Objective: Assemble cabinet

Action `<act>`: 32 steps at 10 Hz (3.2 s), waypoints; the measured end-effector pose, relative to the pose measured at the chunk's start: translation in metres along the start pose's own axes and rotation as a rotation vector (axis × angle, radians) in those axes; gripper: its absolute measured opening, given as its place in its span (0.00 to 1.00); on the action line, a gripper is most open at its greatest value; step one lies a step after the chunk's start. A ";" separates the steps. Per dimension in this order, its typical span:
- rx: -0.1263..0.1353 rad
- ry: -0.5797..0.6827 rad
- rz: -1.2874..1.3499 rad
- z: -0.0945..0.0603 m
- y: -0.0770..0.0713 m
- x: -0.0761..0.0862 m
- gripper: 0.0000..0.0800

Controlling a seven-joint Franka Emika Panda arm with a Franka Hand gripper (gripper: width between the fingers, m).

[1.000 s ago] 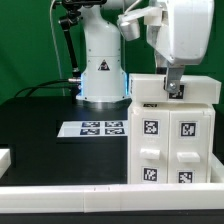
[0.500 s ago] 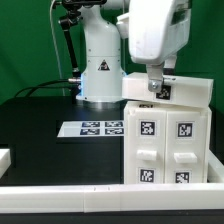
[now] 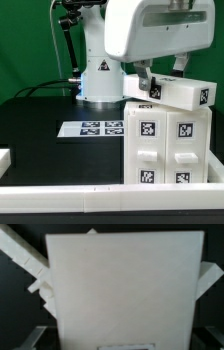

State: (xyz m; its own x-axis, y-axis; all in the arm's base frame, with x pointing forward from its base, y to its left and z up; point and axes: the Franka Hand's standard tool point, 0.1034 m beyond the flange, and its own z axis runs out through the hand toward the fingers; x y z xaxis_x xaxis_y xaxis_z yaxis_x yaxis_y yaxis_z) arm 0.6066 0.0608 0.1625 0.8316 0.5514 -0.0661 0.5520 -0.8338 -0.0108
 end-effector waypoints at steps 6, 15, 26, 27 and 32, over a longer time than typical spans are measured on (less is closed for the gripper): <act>0.002 0.003 0.318 0.000 -0.001 0.001 0.70; 0.075 0.052 1.071 0.001 -0.009 0.007 0.70; 0.153 0.028 1.831 0.002 -0.025 0.017 0.70; 0.159 0.026 1.890 0.002 -0.025 0.018 0.70; 0.212 0.007 2.161 0.000 -0.024 0.022 0.80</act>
Offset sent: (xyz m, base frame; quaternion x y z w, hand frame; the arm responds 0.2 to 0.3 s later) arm 0.0000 0.0000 0.0000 0.0000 0.0000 0.1938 0.9810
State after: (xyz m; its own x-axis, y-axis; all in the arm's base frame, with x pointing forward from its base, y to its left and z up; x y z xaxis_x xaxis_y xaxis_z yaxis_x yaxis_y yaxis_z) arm 0.6117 0.0929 0.1613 -0.0132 -0.9925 -0.1213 -0.9996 0.0163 -0.0249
